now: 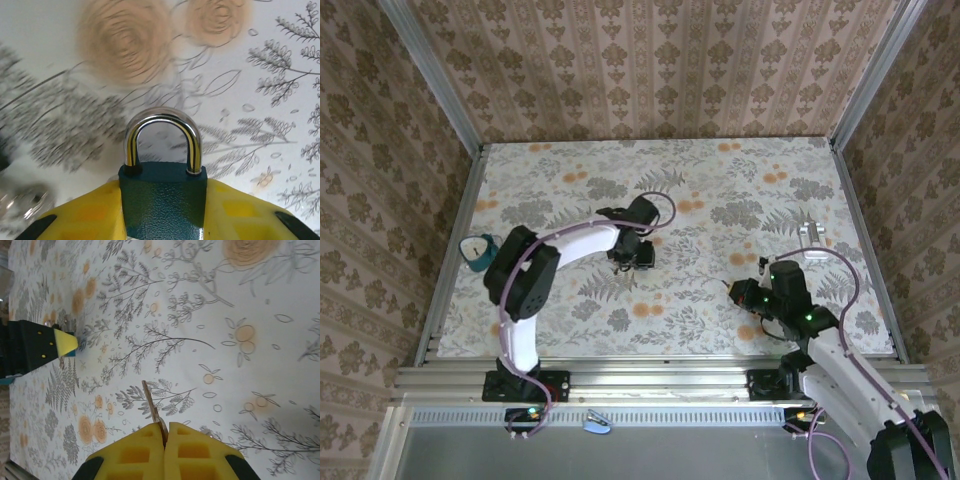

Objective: Unlock with the key

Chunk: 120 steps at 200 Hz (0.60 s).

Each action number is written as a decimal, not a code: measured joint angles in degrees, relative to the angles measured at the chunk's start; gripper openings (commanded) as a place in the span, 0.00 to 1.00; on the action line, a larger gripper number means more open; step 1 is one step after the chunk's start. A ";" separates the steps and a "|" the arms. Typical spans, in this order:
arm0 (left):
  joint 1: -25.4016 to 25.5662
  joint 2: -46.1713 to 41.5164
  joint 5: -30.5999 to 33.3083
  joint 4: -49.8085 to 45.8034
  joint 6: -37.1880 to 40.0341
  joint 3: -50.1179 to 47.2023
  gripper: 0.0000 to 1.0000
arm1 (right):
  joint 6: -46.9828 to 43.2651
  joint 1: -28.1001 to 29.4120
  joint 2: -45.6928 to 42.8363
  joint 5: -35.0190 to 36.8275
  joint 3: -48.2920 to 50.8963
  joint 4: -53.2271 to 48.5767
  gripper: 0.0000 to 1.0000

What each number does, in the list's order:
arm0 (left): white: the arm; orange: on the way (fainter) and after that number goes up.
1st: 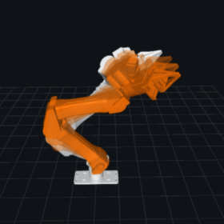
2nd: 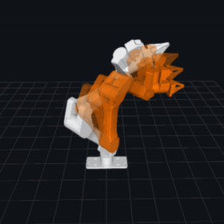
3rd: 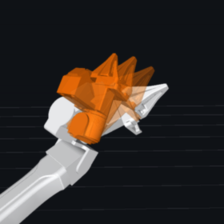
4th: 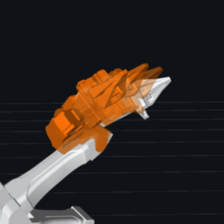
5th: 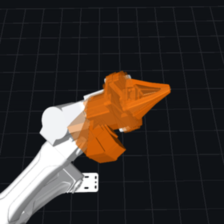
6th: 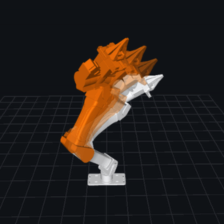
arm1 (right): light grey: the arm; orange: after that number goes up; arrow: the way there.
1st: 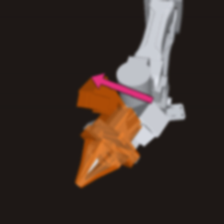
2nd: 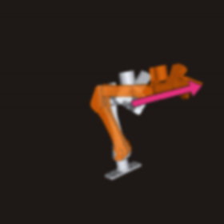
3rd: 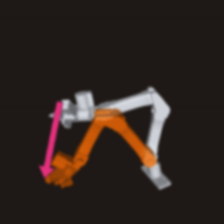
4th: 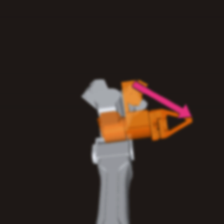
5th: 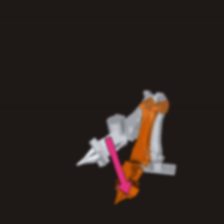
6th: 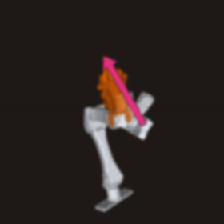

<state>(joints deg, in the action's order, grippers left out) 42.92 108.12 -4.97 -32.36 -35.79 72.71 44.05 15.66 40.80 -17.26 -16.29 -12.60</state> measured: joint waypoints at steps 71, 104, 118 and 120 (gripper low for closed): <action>-1.70 -15.74 0.22 8.39 -8.52 -13.11 0.32 | -2.32 6.16 6.47 1.95 -3.74 7.10 0.00; -2.45 -20.11 0.28 11.43 -13.07 -17.22 0.32 | -3.19 8.31 8.13 2.47 -4.46 10.19 0.00; -2.54 -21.53 0.42 12.20 -14.95 -18.10 0.32 | -3.45 9.22 8.83 2.73 -4.63 11.30 0.00; -2.54 -21.68 0.46 12.28 -15.21 -18.18 0.32 | -3.50 9.35 8.92 2.80 -4.68 11.45 0.00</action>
<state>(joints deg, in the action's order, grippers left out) 40.38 86.43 -4.51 -20.08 -51.00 54.52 40.56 25.02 49.71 -14.46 -20.97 -1.15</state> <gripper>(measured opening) 0.337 0.066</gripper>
